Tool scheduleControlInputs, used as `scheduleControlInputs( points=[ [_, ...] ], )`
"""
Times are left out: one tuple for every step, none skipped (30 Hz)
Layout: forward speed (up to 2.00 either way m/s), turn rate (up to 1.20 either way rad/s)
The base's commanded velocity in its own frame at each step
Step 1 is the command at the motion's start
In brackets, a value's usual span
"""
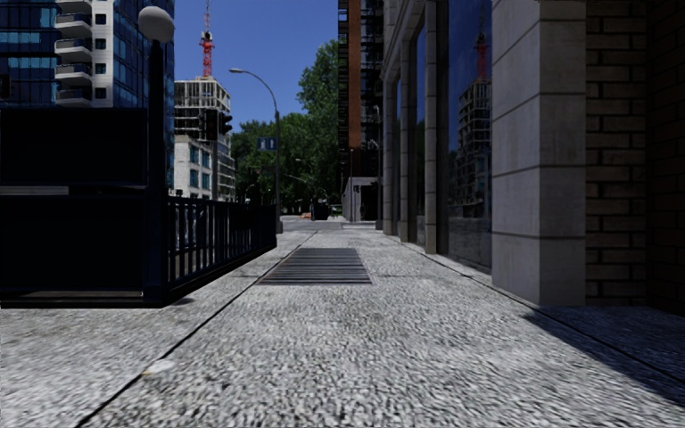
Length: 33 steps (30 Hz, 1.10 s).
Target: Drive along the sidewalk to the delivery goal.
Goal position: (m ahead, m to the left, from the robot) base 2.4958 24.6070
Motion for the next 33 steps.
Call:
scheduleControlInputs(
  points=[
    [1.99,0.0],
    [1.99,0.0],
    [1.99,0.0],
    [1.99,0.0],
    [1.99,0.0],
    [1.99,0.0],
    [1.99,0.0],
    [1.99,0.0],
    [1.99,0.0],
    [1.99,0.0],
    [1.99,0.0],
    [2.0,0.06],
    [2.0,0.16],
    [2.0,0.22],
    [2.0,0.24],
    [2.0,0.14],
    [2.0,0.0],
    [2.0,0.0],
    [2.0,0.0],
    [2.0,0.0],
    [2.0,0.0],
    [2.0,0.0],
    [2.0,0.0],
    [2.0,0.0],
    [2.0,0.0],
    [2.0,0.0],
    [2.0,0.0],
    [2.0,0.0],
    [2.0,0.0],
    [2.0,0.0],
    [2.0,0.0],
    [2.0,0.0],
    [2.0,0.0]
  ],
)
